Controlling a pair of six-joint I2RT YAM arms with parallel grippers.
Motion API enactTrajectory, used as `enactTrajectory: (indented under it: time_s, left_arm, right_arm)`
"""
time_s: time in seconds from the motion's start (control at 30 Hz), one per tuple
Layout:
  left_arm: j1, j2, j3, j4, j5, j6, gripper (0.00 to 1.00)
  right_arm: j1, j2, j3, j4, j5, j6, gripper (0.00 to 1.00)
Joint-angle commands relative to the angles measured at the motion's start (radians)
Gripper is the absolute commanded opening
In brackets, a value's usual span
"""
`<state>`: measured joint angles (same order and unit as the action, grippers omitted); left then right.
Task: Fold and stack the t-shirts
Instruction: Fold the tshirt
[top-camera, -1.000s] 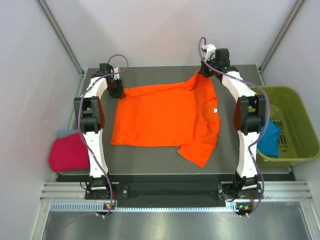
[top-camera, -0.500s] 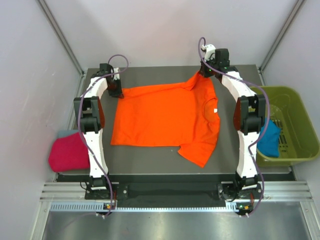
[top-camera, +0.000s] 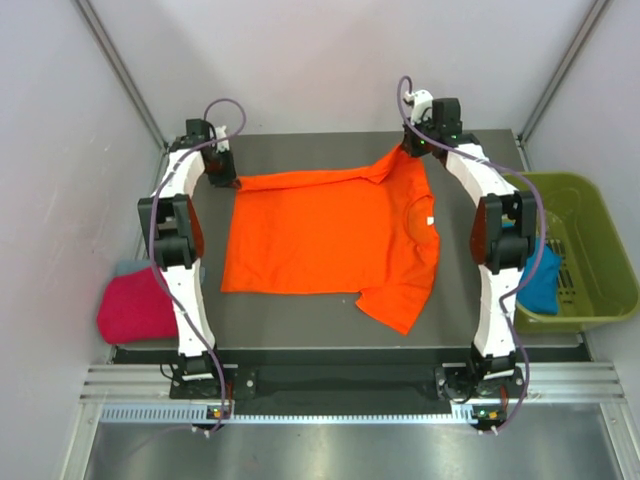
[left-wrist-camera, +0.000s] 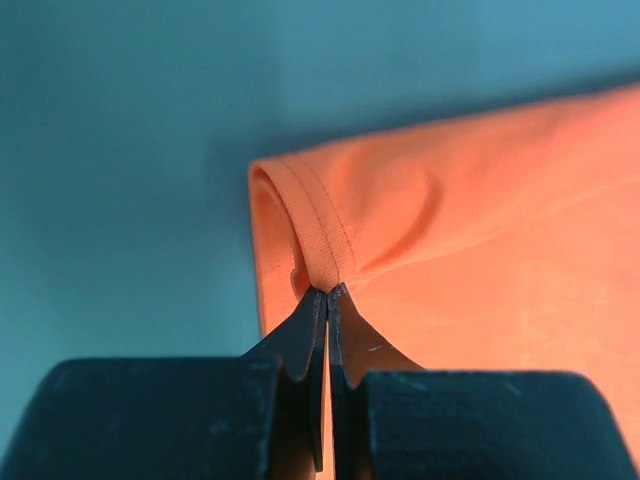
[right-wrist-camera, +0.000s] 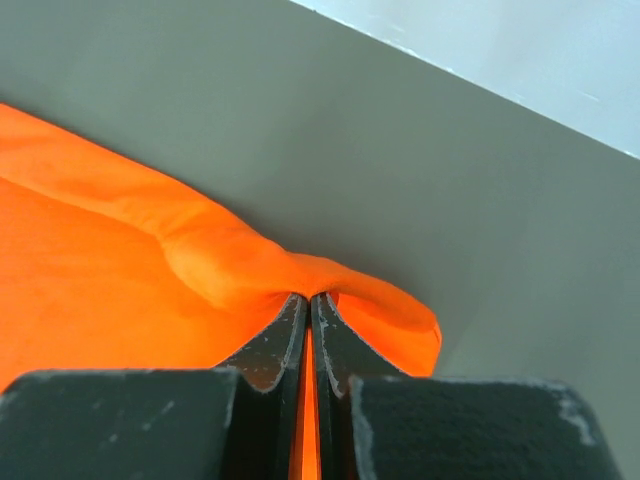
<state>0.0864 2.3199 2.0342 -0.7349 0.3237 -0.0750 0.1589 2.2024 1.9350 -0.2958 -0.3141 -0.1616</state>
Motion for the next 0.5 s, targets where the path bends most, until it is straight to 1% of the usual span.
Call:
enactTrajectory:
  time_s: [0.0, 0.27, 0.47]
  left_arm:
    - [0.026, -0.097, 0.055, -0.024, 0.043, 0.018, 0.00]
    - [0.032, -0.137, 0.064, -0.086, 0.112, 0.030, 0.00]
    - [0.030, -0.160, 0.078, -0.156, 0.153, 0.061, 0.00]
  right_arm:
    - [-0.005, -0.138, -0.045, 0.004, -0.002, -0.030, 0.00]
    - [-0.009, -0.294, -0.228, -0.019, -0.025, -0.042, 0.00]
    - [-0.002, -0.424, -0.361, -0.040, -0.052, -0.013, 0.00]
